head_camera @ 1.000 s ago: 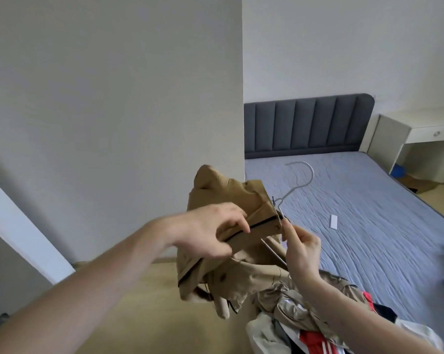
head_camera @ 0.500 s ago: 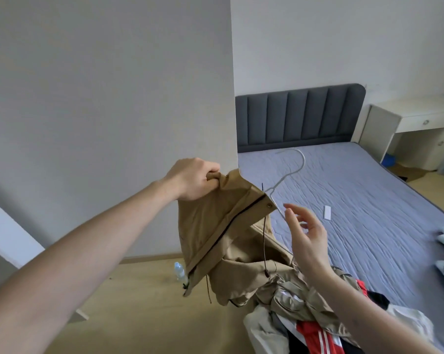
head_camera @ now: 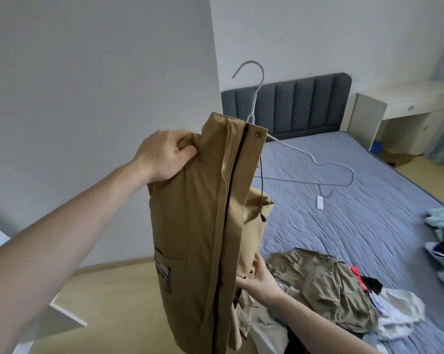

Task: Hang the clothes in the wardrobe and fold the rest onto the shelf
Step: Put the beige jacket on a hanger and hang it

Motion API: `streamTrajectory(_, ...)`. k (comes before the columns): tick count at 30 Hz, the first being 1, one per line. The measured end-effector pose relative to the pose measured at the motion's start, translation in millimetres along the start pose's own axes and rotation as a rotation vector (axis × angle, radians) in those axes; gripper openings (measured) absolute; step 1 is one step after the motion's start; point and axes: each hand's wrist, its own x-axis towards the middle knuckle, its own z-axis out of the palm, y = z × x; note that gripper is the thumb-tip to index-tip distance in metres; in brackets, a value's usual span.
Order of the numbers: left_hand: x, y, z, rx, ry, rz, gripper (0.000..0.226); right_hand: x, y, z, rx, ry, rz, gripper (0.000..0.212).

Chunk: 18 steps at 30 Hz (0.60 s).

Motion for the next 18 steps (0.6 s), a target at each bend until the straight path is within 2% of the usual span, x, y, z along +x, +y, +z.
streamTrajectory(2,-2.3,3.1,-8.3,-0.035,-0.01,0.001,0.038,17.3,-9.7,4.0,0.014,-0.008,-0.023,0.082)
streamTrajectory(4,-5.4,2.0,-16.6,-0.037,-0.026,-0.003,0.037,36.2,-24.4,0.4,0.101,0.074,-0.001,0.033)
streamTrajectory(5,-7.5,-0.8,-21.6,-0.033,-0.031,-0.007,0.034,42.9,-34.5,-5.8,0.147,0.114,0.031,0.016)
streamTrajectory(8,-15.6,-17.8,-38.6,-0.041,-0.025,-0.035,0.027,51.5,-60.7,-34.6,0.24,0.196,0.093,0.016)
streamTrajectory(13,-32.7,-44.3,-53.3,0.019,-0.074,-0.057,0.034,54.4,-109.0,-82.0,0.297,0.17,-0.049,0.025)
streamTrajectory(16,-42.8,-60.9,-56.5,0.16,-0.131,-0.038,0.027,52.0,-148.6,-105.6,0.281,0.177,-0.152,0.024)
streamTrajectory(18,-52.2,-74.8,-56.9,0.267,-0.169,-0.022,0.031,47.1,-178.2,-122.5,0.27,0.182,-0.177,0.028)
